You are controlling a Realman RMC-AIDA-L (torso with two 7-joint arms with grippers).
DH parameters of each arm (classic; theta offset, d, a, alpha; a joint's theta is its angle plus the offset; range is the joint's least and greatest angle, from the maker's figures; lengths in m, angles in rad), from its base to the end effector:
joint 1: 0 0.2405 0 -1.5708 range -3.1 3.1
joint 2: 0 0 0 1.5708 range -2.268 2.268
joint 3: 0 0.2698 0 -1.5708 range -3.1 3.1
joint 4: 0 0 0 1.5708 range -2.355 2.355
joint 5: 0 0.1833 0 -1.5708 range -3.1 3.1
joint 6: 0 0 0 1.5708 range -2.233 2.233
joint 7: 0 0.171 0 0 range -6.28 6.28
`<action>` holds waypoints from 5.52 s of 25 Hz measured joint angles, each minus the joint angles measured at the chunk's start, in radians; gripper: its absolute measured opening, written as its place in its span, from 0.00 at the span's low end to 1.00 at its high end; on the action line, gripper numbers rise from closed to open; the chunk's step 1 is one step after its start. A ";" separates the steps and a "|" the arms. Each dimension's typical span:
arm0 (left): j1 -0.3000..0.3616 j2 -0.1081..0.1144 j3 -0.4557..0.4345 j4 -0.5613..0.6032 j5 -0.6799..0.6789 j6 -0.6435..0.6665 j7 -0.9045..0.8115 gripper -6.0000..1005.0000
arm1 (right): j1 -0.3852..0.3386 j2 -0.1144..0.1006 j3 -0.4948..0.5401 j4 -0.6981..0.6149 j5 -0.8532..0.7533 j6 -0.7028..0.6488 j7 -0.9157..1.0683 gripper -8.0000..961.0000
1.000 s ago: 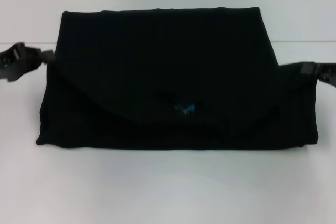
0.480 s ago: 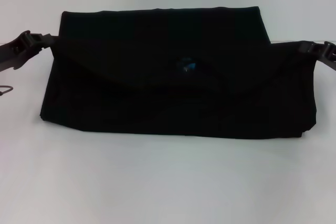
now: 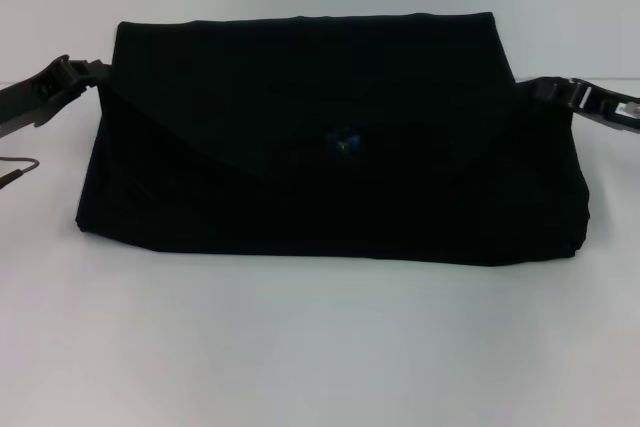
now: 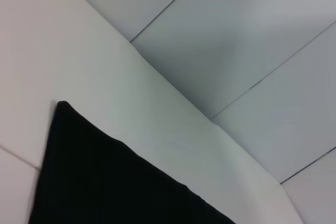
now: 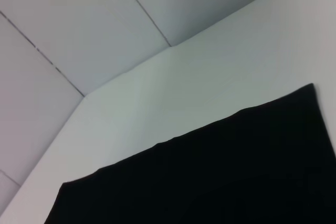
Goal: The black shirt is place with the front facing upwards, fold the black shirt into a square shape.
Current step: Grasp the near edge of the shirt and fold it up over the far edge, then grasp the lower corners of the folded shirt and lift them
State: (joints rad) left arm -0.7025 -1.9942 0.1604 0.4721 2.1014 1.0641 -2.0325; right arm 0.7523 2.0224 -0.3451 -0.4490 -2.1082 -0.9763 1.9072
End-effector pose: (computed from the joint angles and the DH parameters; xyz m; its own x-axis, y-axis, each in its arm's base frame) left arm -0.2991 0.4312 0.0476 0.0224 0.5272 0.8494 0.9933 -0.1085 0.0411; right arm 0.2755 0.4406 0.0095 0.2757 -0.5930 -0.7565 -0.9569 -0.2442 -0.1573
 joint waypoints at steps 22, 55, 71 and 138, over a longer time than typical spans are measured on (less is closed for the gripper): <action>-0.015 -0.053 0.039 -0.007 -0.051 -0.132 0.055 0.03 | 0.028 0.029 -0.150 0.000 0.001 0.149 -0.076 0.14; 0.120 0.119 0.304 0.119 0.212 0.247 -0.346 0.77 | -0.253 0.043 -0.273 -0.049 0.043 -0.534 -0.714 0.94; 0.104 0.081 0.385 0.106 0.230 0.118 -0.342 0.77 | -0.260 0.058 -0.313 -0.041 0.044 -0.515 -0.723 0.94; 0.081 0.103 0.471 0.106 0.258 0.234 -0.308 0.04 | -0.010 -0.160 -0.286 -0.291 -0.471 -0.427 0.532 0.93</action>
State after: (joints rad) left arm -0.6214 -1.8913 0.6319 0.5783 2.3592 1.2981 -2.3408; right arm 0.7421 1.8626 -0.6316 -0.7405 -2.5790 -1.4028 2.4393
